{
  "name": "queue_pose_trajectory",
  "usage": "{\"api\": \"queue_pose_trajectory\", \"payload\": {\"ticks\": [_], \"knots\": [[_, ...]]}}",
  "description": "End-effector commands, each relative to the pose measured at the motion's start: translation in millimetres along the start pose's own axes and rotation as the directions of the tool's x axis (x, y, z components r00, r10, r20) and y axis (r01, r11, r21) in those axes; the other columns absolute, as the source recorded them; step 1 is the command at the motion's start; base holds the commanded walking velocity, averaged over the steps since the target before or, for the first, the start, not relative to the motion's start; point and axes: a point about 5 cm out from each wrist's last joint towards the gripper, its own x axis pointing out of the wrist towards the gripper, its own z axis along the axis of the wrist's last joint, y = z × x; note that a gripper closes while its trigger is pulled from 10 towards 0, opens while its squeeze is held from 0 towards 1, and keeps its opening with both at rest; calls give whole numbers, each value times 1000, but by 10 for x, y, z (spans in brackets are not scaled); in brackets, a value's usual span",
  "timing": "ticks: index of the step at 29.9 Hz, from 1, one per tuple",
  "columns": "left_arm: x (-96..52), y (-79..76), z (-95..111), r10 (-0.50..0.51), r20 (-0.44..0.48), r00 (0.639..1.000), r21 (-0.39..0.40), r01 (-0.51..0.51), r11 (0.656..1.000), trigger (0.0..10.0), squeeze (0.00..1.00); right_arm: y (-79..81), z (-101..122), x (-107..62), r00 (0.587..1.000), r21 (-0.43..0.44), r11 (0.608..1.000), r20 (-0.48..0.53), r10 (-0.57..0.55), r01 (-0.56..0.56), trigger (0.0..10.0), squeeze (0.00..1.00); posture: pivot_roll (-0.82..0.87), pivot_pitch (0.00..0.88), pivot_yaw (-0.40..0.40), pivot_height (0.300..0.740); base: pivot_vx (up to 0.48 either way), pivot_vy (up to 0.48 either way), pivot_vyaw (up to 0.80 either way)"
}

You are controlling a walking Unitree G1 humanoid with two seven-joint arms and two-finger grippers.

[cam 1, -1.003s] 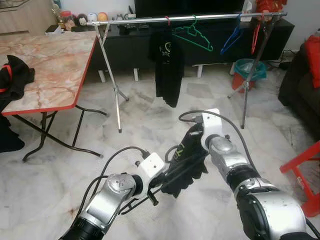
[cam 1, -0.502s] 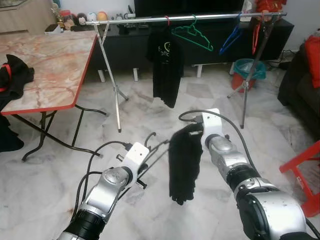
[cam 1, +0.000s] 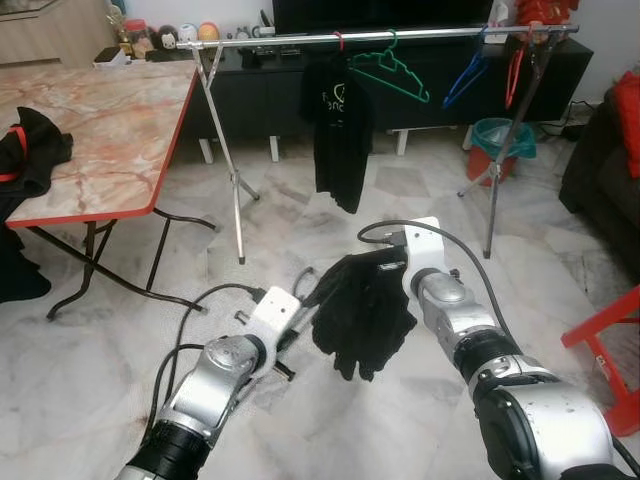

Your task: Hang hanger

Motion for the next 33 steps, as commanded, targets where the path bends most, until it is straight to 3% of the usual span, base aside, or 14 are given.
{"api": "queue_pose_trajectory", "payload": {"ticks": [1,3,6,12,16,21,23,27,33], "knots": [[-21,-47,64,-45,38,998,15,44,999,10000,0,16,100,0,999,-4,1000,37,13,-13,10000,0,-17,0,-1,740,0,0,0],[-51,-147,129,-136,93,986,5,136,991,10000,0,45,89,1,999,-4,1000,31,30,-30,10000,0,-14,0,-3,740,0,0,0],[-61,-173,146,-162,106,981,12,161,987,10000,0,49,87,1,999,-1,999,30,33,-33,10000,0,-13,0,-4,740,0,0,0],[-33,-124,147,-110,118,987,27,107,994,10000,0,112,86,1,998,13,998,24,66,-66,10000,0,-17,0,-4,740,0,0,0],[-40,-148,137,-143,111,983,34,140,990,10000,0,167,95,-1,995,9,995,25,101,-101,10000,0,-20,0,-3,740,0,0,0],[-68,-264,80,-248,98,964,54,244,968,10000,0,360,54,-23,971,-53,970,7,239,-238,10000,0,-20,0,-4,740,0,0,0],[-107,-373,57,-342,99,934,81,335,939,10000,0,443,20,-40,956,-77,953,-9,293,-292,10000,0,-20,0,-5,740,0,0,0],[-146,-456,73,-421,118,900,98,411,906,10000,0,493,-36,-62,940,-115,933,-36,339,-341,10000,0,-21,0,-6,740,0,0,0],[-137,-432,59,-404,113,908,106,393,913,10000,0,531,-70,-84,925,-147,913,-58,377,-381,10000,0,-21,0,-6,740,0,0,0]]}}
